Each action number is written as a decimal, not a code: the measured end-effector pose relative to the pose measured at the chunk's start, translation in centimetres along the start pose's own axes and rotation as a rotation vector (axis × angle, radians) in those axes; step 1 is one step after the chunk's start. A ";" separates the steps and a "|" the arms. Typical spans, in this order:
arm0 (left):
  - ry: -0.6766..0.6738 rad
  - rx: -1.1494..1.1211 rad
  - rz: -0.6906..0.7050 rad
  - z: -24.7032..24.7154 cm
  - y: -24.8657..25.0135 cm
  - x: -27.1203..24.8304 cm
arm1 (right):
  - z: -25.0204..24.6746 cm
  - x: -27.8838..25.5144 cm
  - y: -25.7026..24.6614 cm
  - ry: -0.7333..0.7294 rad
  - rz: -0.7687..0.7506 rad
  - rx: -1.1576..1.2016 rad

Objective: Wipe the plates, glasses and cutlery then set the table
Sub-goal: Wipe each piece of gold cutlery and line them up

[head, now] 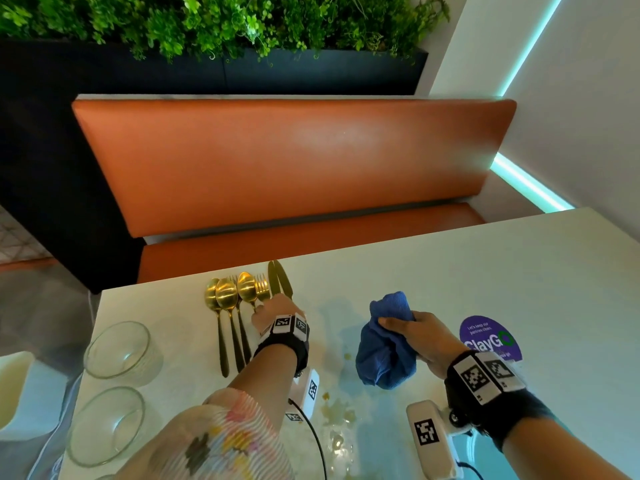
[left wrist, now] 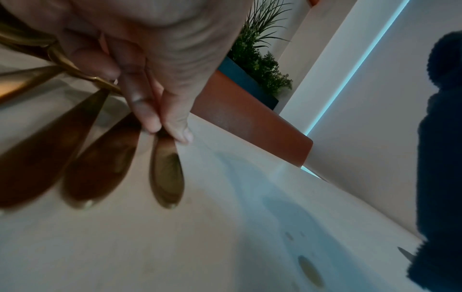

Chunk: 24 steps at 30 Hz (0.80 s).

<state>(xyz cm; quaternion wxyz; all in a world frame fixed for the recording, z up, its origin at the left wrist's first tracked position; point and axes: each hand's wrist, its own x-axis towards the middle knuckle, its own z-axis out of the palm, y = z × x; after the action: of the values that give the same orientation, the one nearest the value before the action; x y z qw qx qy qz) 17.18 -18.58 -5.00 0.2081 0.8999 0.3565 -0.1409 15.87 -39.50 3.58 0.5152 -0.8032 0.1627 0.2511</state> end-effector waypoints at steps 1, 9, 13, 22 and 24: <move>-0.006 -0.005 0.013 -0.3 0.0 -0.2 | -0.2 -0.4 0.0 0.007 0.000 0.000; -0.125 -0.012 0.187 -2.8 -1.4 -4.2 | -0.6 -4.9 0.0 0.047 -0.005 0.103; -0.300 0.156 0.309 -2.2 -3.6 -8.3 | 0.2 -8.2 1.3 0.066 -0.002 0.160; -0.414 0.380 0.554 1.8 -12.4 -18.3 | 2.5 -17.0 6.8 0.131 0.038 0.299; -0.341 0.457 0.641 2.2 -13.6 -19.8 | 2.9 -18.6 8.0 0.141 0.049 0.308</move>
<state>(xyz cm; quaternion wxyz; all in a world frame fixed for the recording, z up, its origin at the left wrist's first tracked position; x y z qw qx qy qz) -6.52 -22.16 -2.71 0.0928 0.9519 -0.0210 -0.2914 -4.24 -40.12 7.18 0.6130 -0.7262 0.2548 0.1787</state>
